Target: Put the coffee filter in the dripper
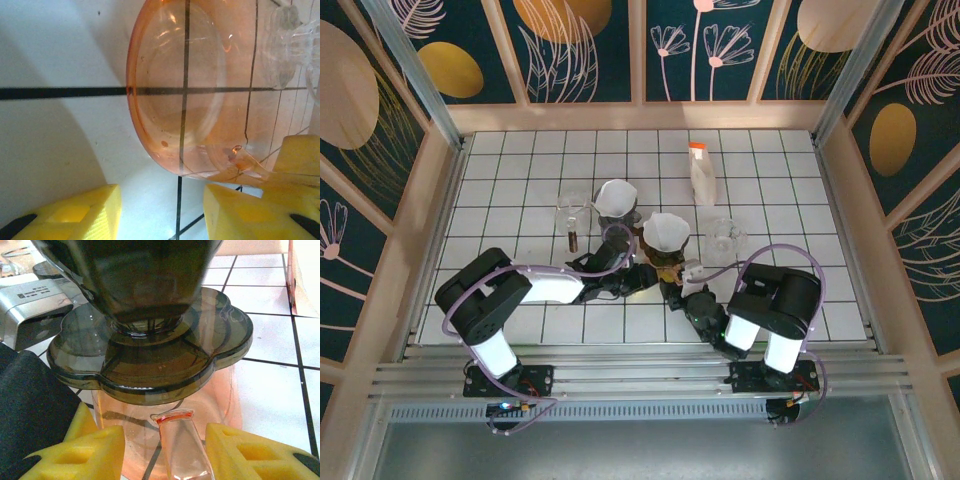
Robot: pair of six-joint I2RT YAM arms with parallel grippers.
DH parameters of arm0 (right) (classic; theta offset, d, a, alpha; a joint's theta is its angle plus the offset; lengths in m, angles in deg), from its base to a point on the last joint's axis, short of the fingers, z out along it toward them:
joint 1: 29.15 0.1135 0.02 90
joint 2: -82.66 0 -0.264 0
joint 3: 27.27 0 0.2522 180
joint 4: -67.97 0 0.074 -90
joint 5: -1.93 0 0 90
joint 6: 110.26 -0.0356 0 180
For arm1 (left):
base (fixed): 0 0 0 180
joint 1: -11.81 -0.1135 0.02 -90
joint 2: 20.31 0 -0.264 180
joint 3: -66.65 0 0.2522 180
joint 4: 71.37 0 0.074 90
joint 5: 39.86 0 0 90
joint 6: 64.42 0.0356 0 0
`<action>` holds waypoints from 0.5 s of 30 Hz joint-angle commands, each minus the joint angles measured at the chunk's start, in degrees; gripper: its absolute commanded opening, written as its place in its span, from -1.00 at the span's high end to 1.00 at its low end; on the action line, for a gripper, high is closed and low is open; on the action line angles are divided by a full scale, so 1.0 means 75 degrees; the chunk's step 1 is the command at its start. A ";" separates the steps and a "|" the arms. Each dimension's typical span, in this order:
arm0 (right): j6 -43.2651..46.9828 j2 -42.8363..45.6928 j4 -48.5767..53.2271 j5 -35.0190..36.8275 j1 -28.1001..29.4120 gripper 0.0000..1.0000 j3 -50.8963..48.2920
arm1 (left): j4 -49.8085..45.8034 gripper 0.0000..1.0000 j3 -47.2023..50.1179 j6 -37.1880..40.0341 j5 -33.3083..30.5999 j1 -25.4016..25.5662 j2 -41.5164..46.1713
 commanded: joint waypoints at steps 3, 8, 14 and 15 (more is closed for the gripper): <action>0.0114 -0.0223 -0.0391 -0.0135 -0.0303 0.07 0.0397 | 0.0926 0.01 0.0184 0.0433 -0.0685 -0.0080 -0.0100; 0.0184 -0.0329 -0.0458 -0.0165 -0.0361 0.07 0.0487 | 0.0838 -0.03 0.0442 0.0377 -0.0670 -0.0081 0.0207; 0.0191 -0.0407 -0.0459 -0.0188 -0.0520 0.07 0.0554 | 0.0627 -0.07 0.0899 0.0321 -0.0514 -0.0076 0.0857; 0.0191 -0.0423 -0.0457 -0.0207 -0.0542 0.07 0.0578 | 0.0505 -0.07 0.0946 0.0349 -0.0518 -0.0080 0.0985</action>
